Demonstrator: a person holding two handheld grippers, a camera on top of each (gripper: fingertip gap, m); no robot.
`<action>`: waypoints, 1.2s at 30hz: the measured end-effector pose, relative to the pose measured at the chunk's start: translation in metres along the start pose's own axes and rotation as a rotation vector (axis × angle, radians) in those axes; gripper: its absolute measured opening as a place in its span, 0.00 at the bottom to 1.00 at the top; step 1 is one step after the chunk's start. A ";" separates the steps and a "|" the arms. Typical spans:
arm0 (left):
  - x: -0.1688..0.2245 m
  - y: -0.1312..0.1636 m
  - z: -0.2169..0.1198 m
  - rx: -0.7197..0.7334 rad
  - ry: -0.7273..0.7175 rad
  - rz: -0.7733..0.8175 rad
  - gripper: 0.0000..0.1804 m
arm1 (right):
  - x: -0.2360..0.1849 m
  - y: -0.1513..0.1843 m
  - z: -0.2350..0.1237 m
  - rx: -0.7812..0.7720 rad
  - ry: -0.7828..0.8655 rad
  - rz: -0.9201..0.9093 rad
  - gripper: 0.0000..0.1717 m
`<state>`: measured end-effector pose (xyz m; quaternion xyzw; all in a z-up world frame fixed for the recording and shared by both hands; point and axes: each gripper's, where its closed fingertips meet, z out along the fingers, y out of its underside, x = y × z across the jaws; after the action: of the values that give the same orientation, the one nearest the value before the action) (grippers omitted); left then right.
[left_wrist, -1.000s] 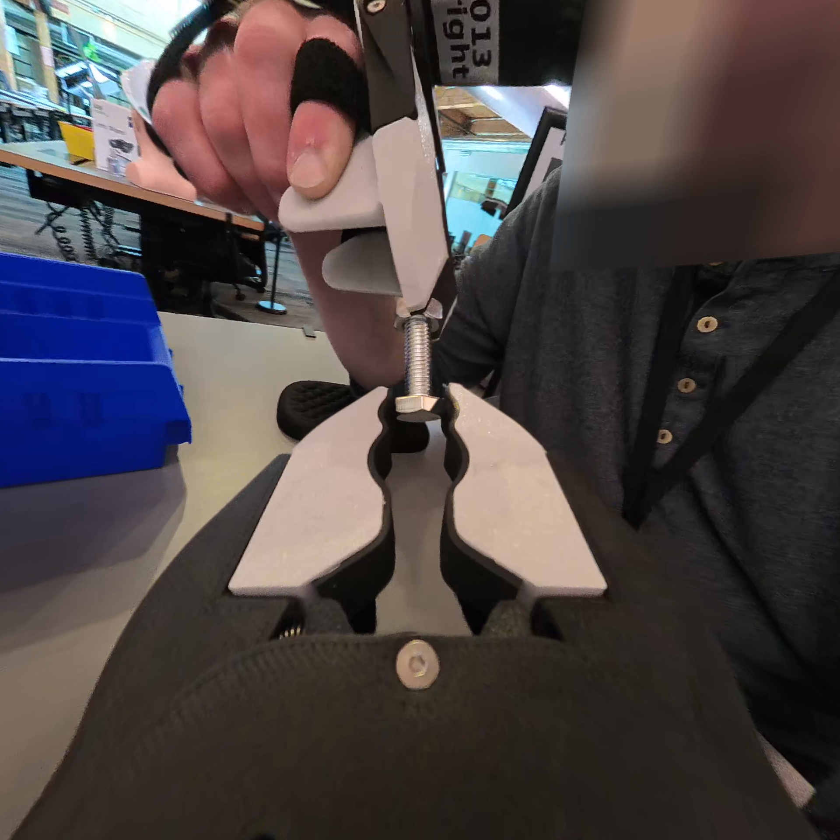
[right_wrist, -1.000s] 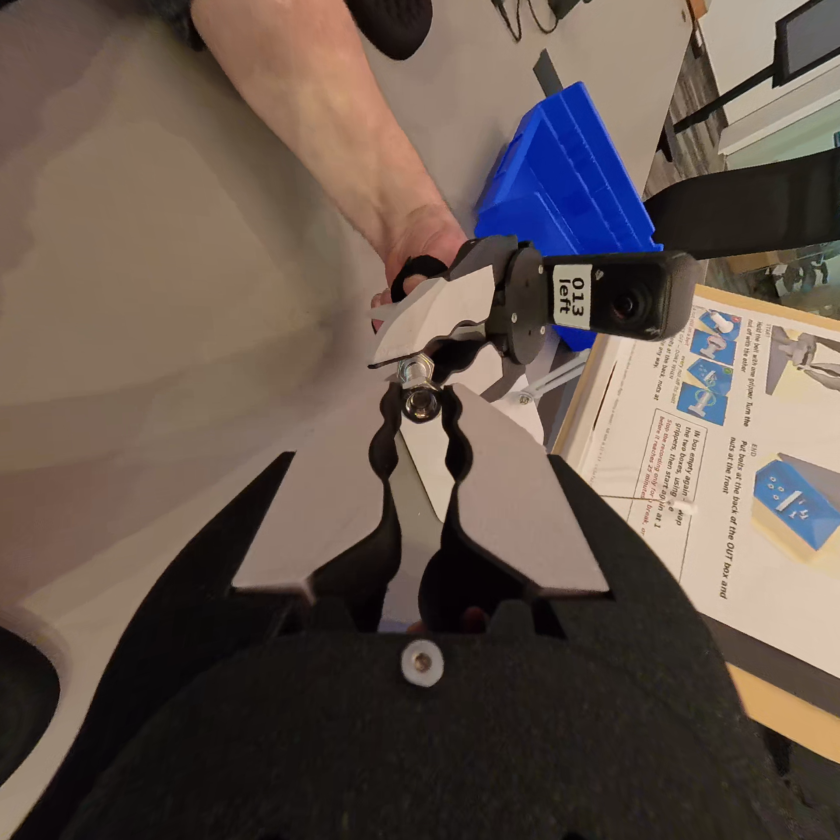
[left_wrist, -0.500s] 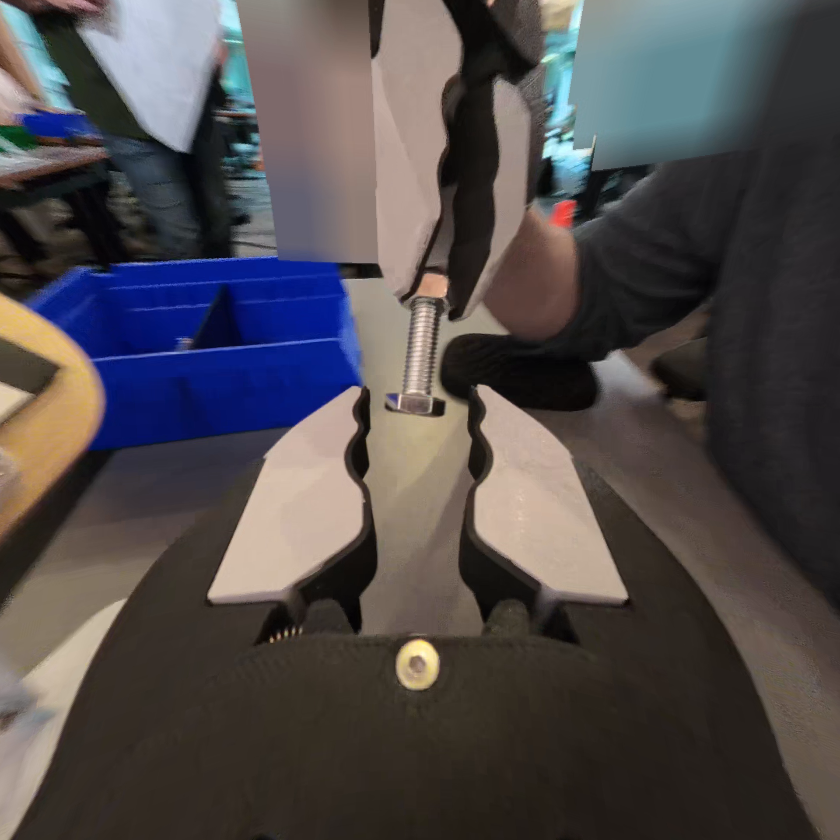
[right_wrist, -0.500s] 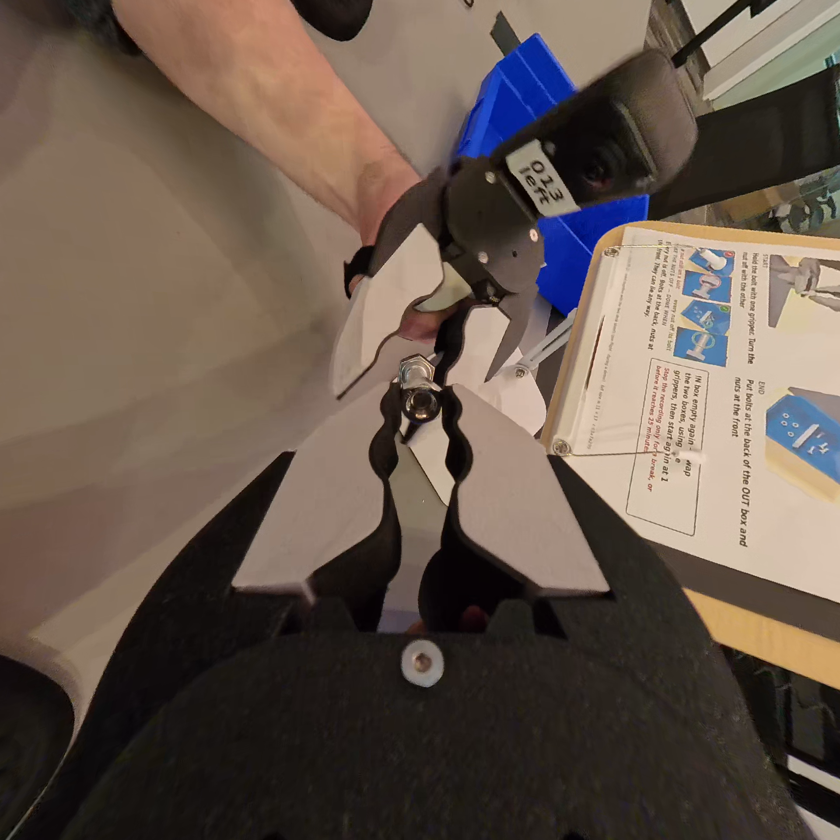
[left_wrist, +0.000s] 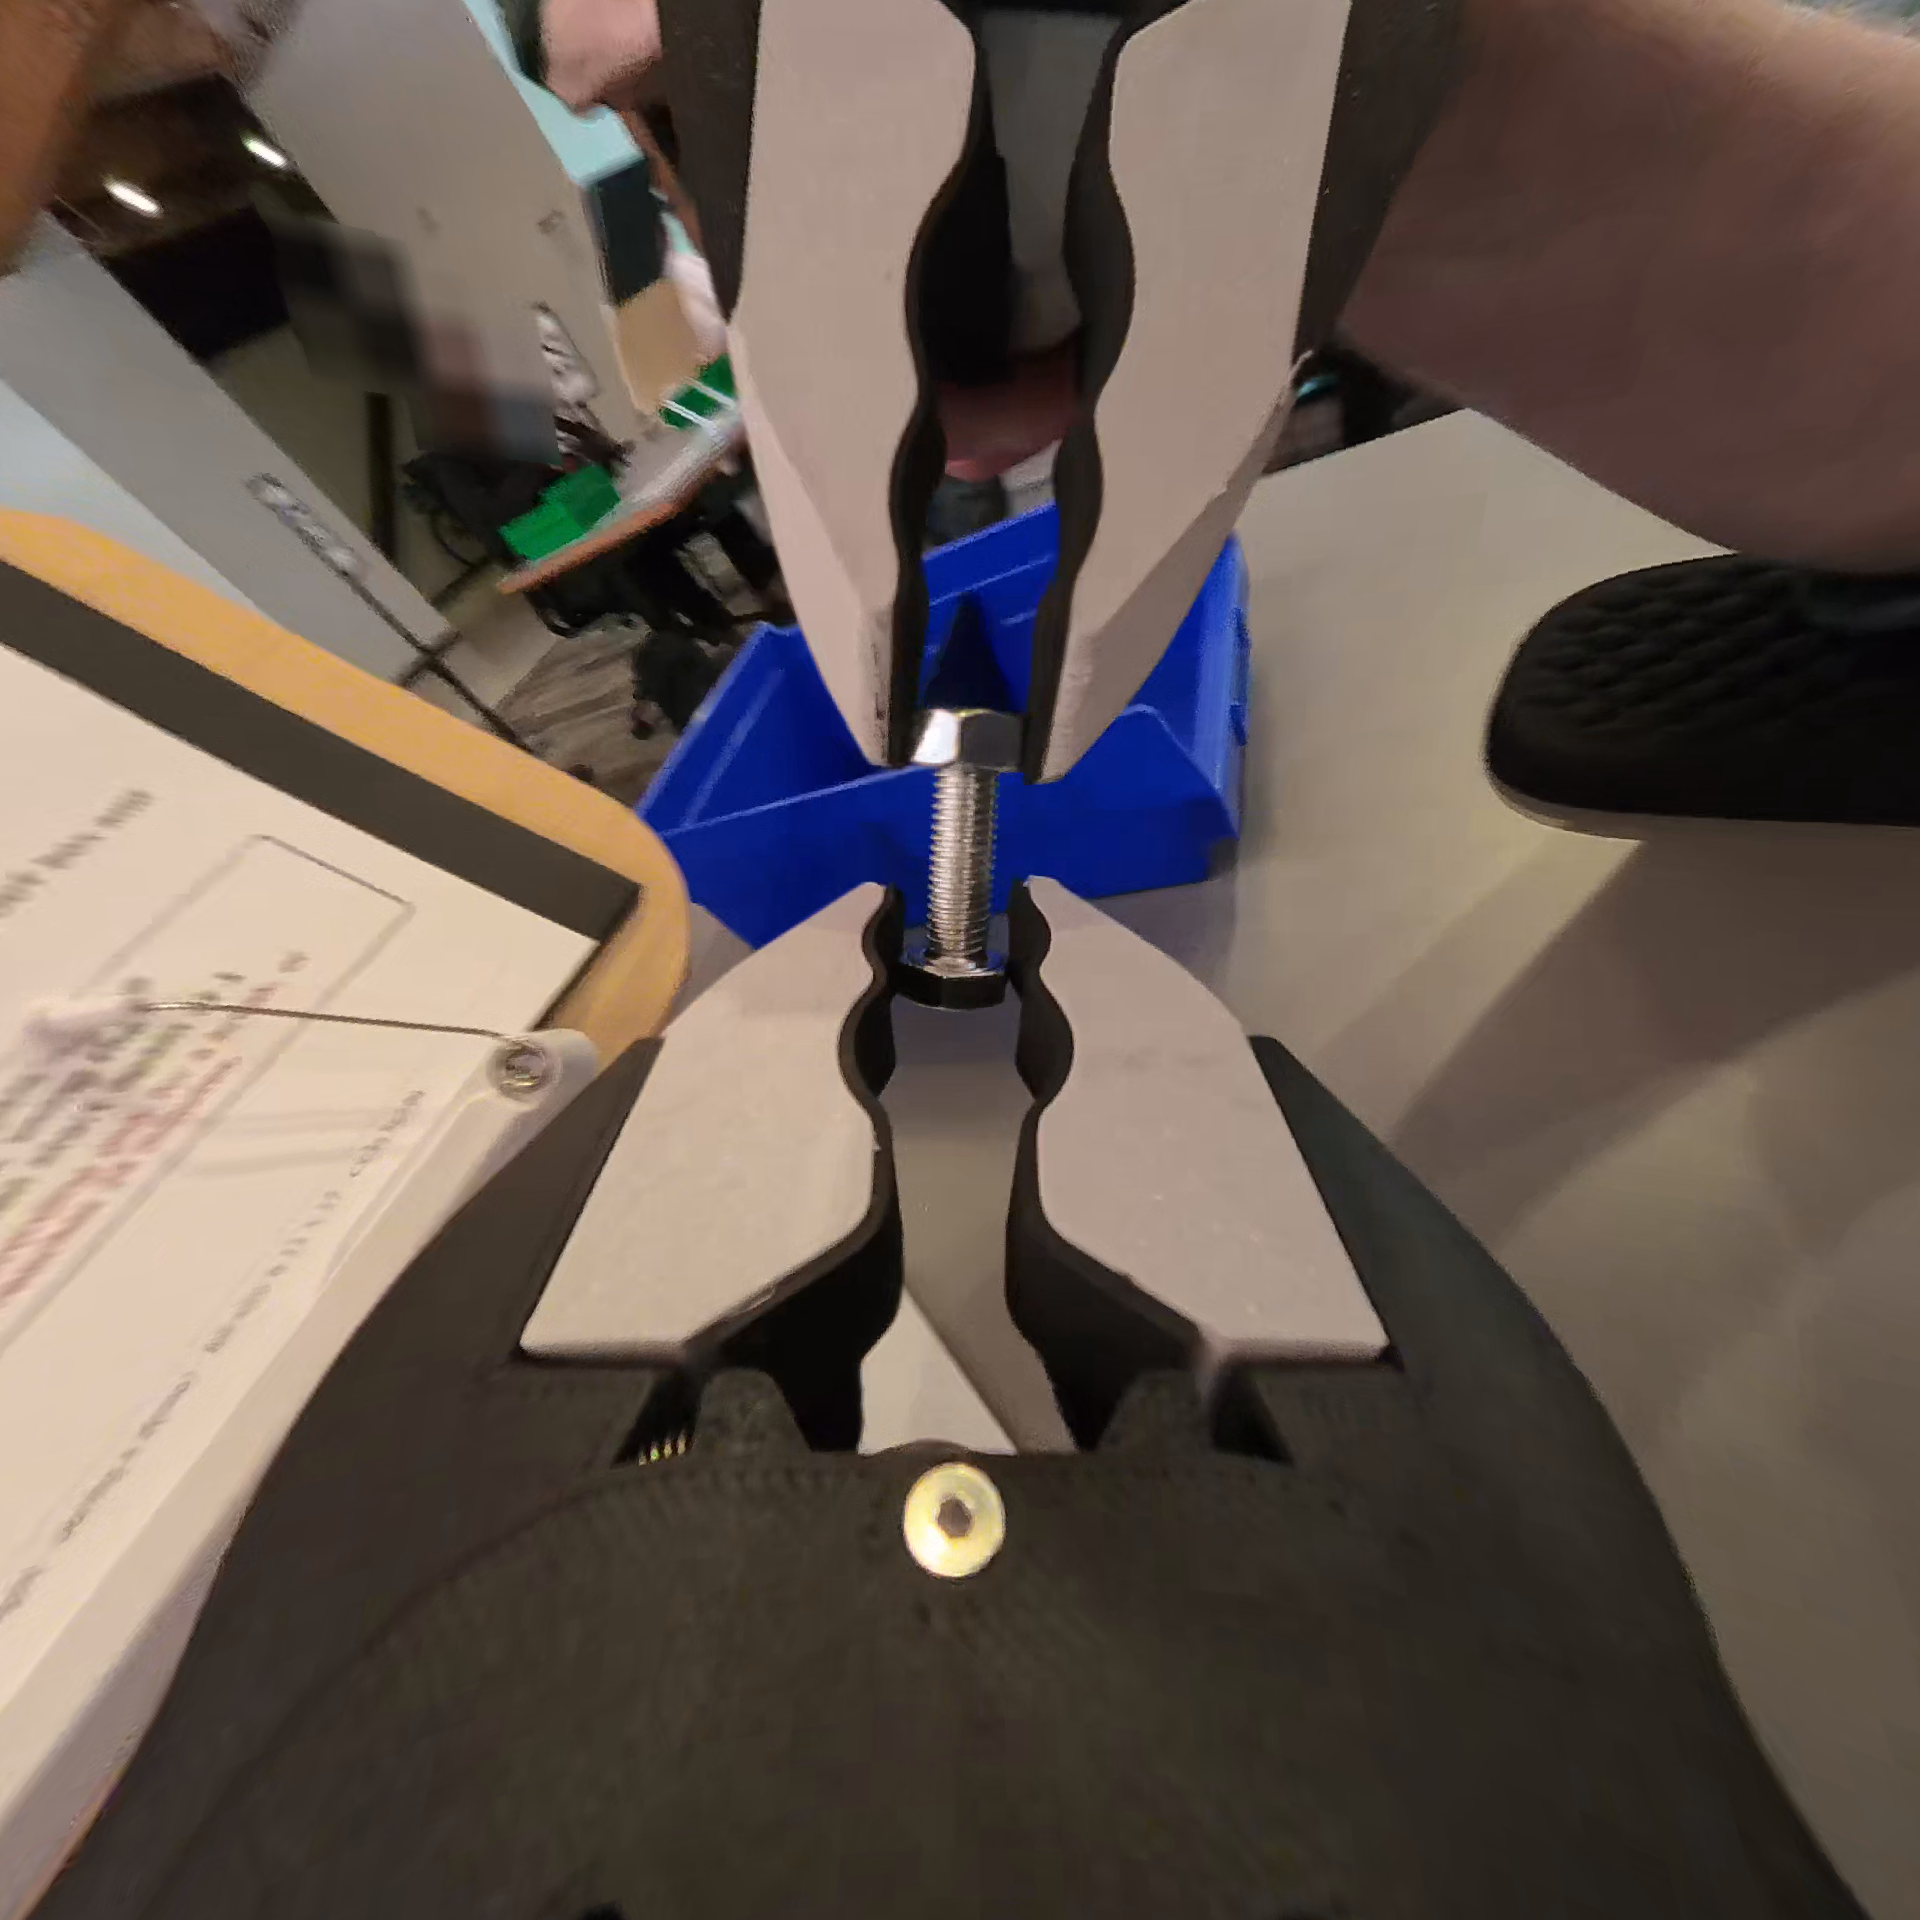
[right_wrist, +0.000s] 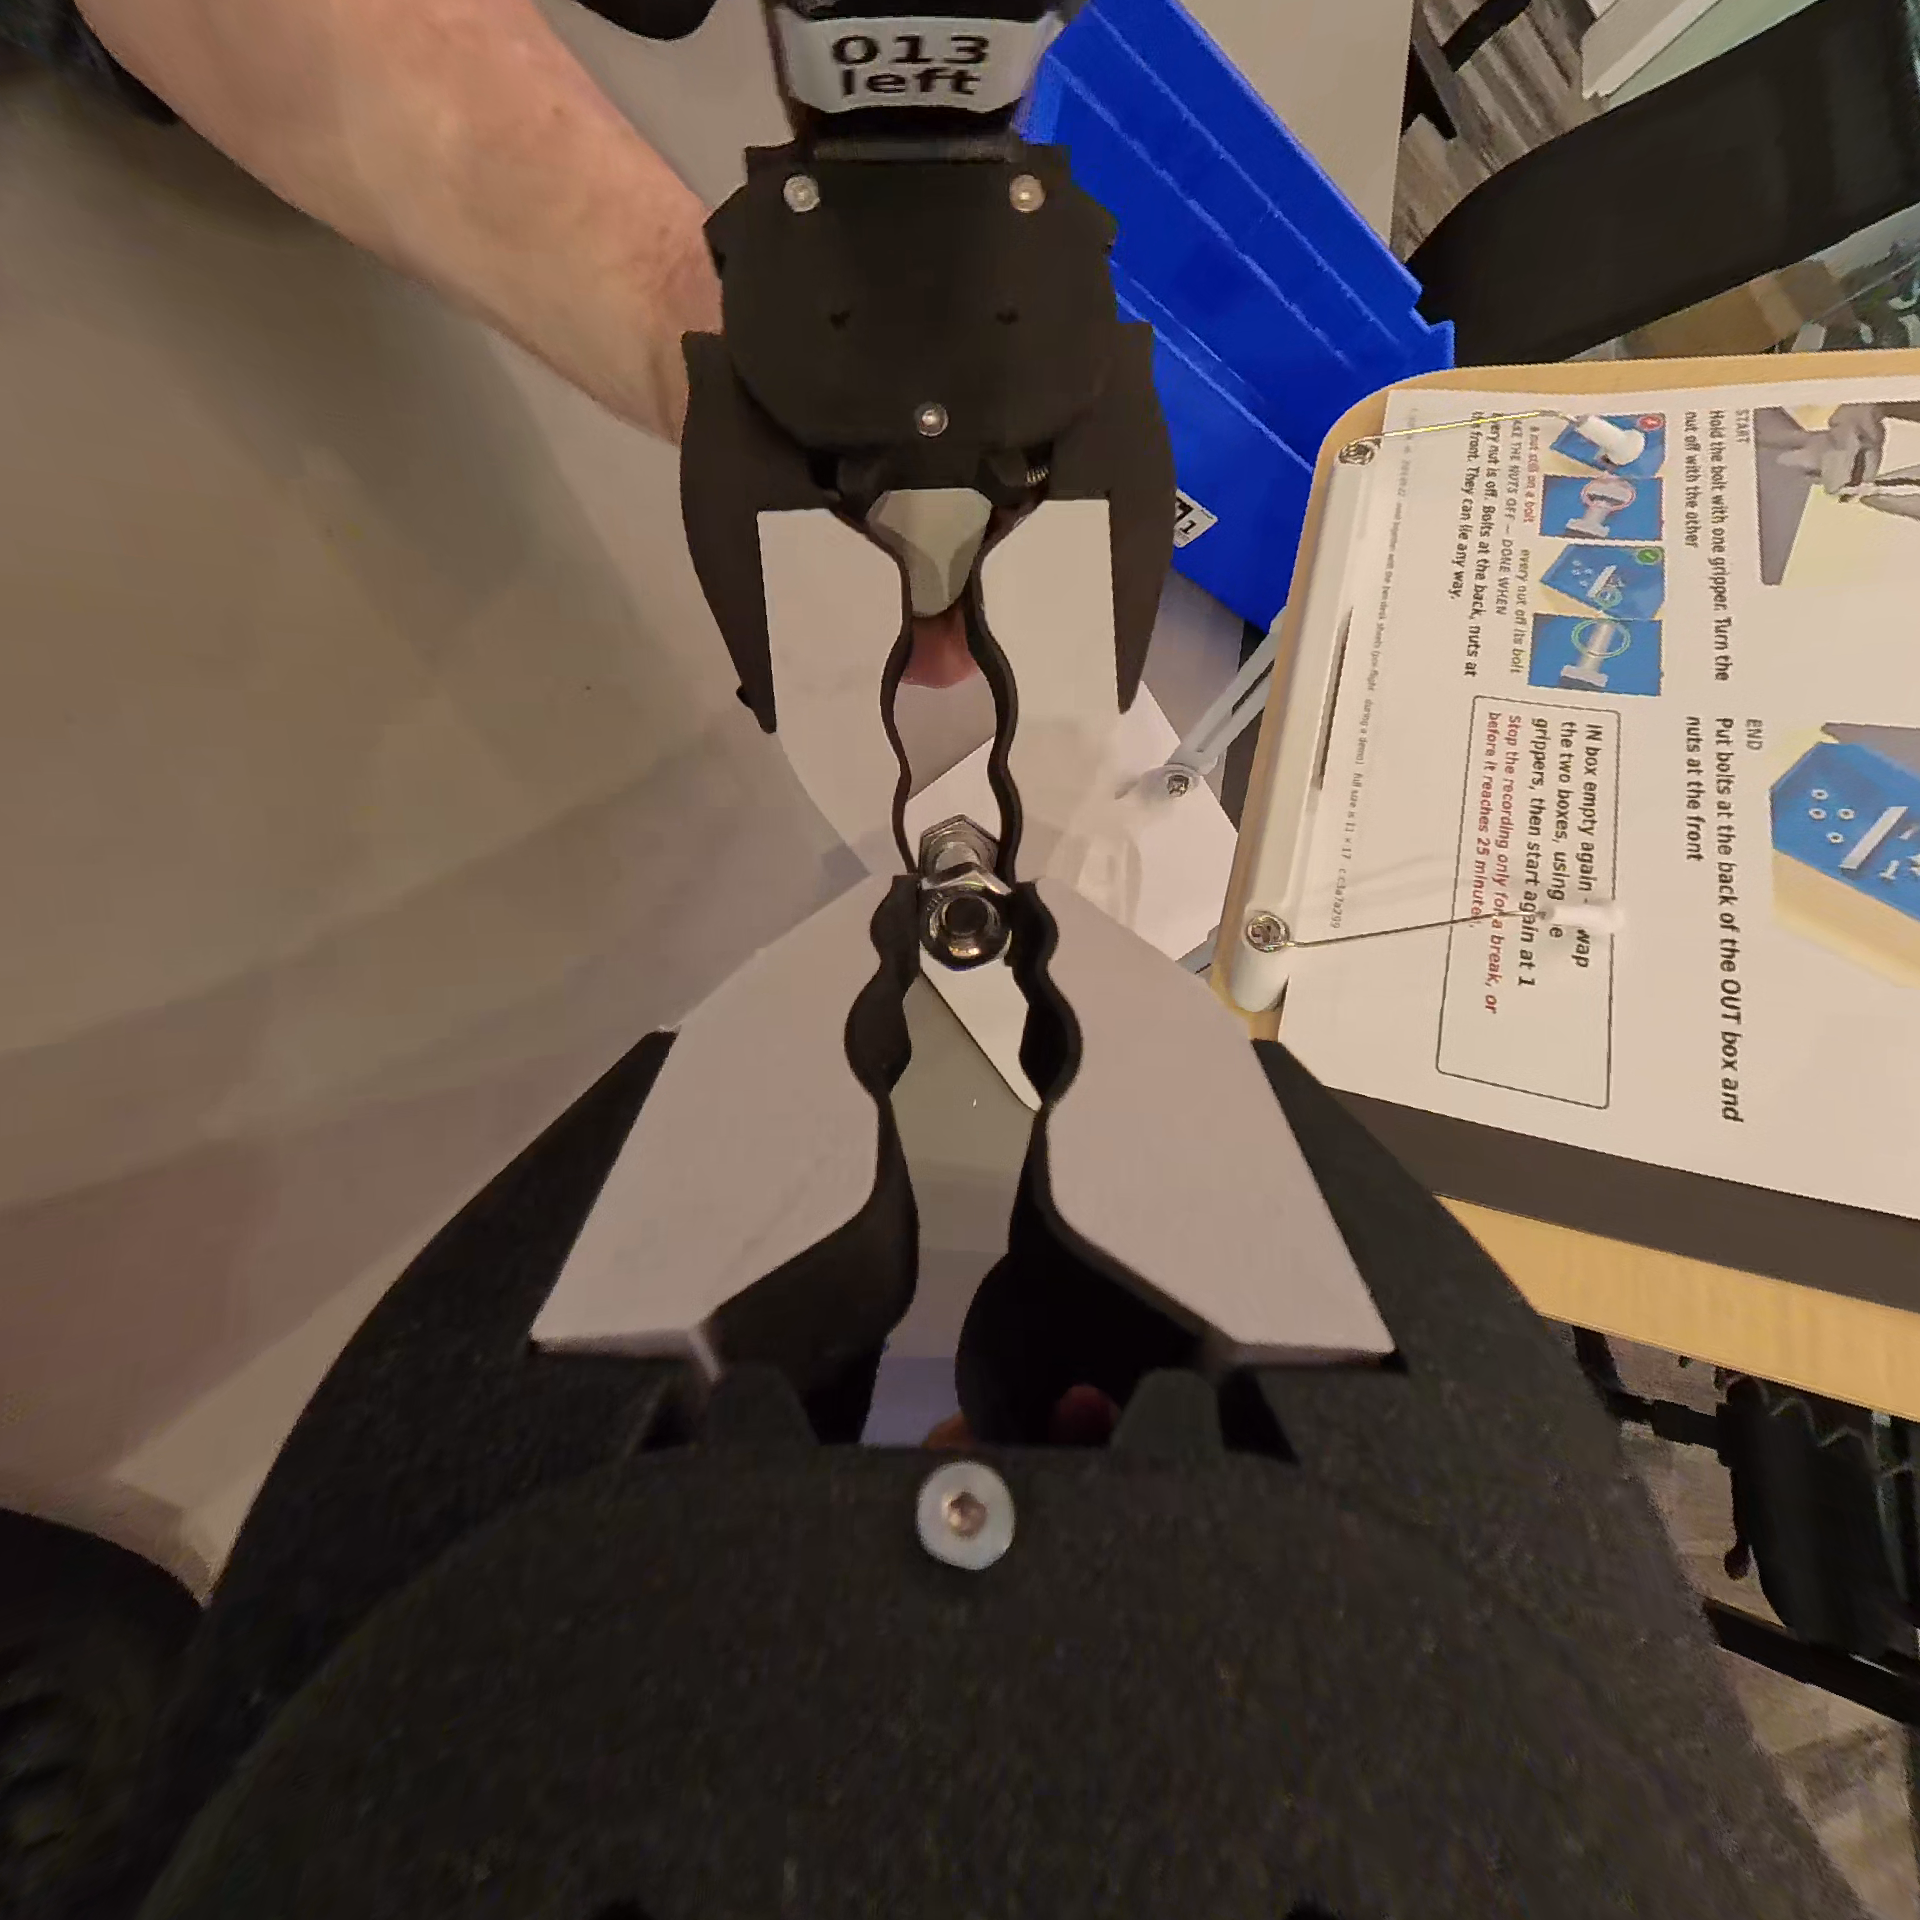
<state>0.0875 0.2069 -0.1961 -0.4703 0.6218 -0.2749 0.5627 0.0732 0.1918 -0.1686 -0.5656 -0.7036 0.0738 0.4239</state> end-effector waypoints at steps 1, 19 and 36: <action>0.005 0.001 0.000 -0.015 0.052 -0.034 0.10 | -0.002 0.001 0.000 -0.006 -0.005 -0.015 0.10; 0.042 -0.016 -0.036 0.181 0.723 -0.515 0.10 | 0.005 0.052 -0.061 -0.191 0.154 -0.041 0.10; 0.033 -0.004 -0.021 0.139 0.597 -0.481 0.10 | 0.002 0.169 -0.069 -0.310 0.176 0.451 0.16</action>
<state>0.0710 0.1720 -0.2025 -0.4627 0.6103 -0.5650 0.3070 0.2441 0.2265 -0.2232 -0.7700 -0.5235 0.0087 0.3646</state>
